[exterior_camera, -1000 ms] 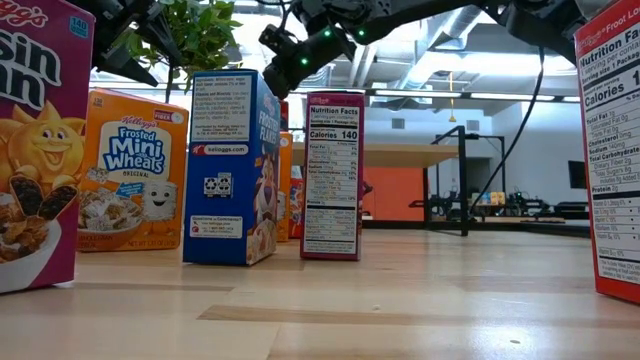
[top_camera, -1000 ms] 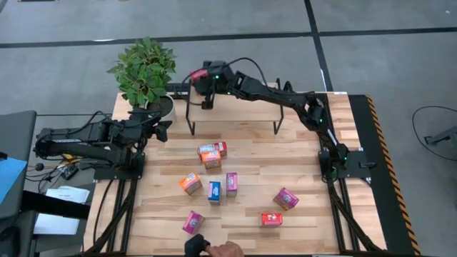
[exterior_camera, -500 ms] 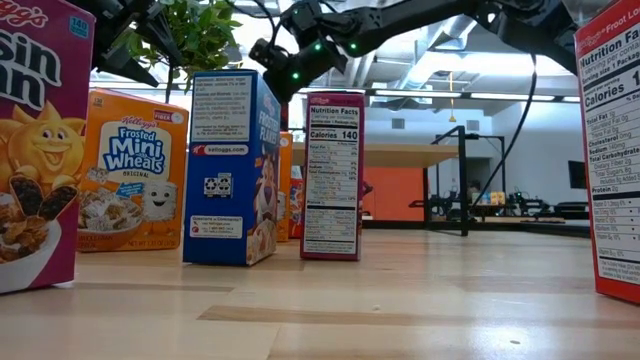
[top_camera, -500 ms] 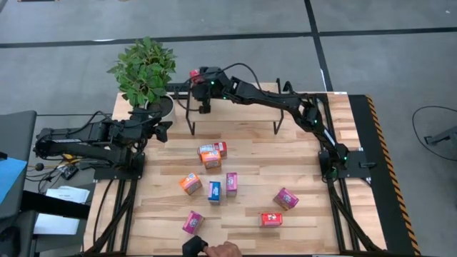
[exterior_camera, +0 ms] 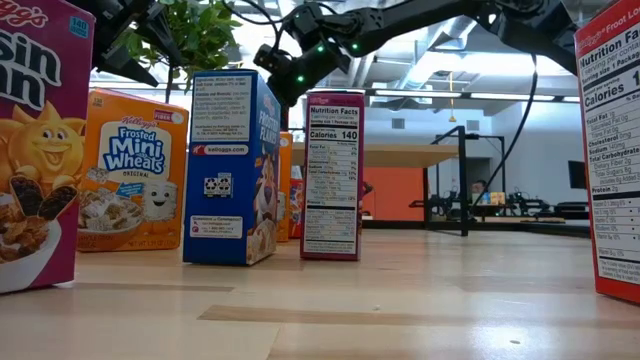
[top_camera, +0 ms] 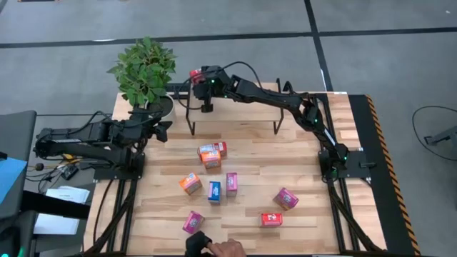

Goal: Stack cereal on shelf
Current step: Put the top red cereal box on the shelf aligned with the other red cereal box on the shelf

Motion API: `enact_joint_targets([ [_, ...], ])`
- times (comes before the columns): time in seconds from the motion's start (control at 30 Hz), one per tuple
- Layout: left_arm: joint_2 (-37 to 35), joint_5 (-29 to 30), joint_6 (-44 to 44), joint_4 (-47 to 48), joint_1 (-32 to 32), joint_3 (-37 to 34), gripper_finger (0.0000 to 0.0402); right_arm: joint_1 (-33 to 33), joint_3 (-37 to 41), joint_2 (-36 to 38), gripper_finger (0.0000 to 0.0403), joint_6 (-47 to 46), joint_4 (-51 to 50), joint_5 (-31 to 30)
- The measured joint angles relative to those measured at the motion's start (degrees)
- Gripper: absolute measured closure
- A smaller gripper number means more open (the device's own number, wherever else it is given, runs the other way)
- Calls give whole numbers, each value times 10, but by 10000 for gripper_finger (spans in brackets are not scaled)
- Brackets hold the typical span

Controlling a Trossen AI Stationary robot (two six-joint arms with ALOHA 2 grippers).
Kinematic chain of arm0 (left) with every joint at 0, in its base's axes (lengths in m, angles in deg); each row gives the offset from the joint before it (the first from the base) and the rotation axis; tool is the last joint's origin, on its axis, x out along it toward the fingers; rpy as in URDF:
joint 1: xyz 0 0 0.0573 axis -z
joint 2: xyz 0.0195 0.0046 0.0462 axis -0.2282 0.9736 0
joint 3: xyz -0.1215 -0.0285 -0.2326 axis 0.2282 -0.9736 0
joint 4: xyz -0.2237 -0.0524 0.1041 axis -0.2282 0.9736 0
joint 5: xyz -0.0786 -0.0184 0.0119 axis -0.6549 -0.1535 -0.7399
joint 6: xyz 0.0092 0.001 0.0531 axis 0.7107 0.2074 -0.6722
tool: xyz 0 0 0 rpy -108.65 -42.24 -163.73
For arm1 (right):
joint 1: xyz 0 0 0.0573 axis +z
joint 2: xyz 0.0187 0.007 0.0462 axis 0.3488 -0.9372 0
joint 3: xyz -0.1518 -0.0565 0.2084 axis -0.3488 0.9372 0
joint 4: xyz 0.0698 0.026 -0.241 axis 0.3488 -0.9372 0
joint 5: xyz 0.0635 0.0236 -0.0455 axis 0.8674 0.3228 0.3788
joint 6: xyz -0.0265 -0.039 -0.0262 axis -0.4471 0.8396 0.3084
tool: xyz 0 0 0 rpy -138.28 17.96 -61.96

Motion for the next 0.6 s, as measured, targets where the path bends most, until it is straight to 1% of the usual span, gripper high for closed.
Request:
enact_joint_targets([
  [0.17, 0, 2, 0, 1, 0, 0, 111, -10, 0, -1, 370, 0, 7, 0],
  [0.47, 0, 2, 0, 6, 0, 0, 111, -17, 0, -2, 388, -4, 7, 0],
  [0.6, 0, 2, 0, 6, 0, 0, 111, -11, 0, -2, 378, -4, 5, 0],
])
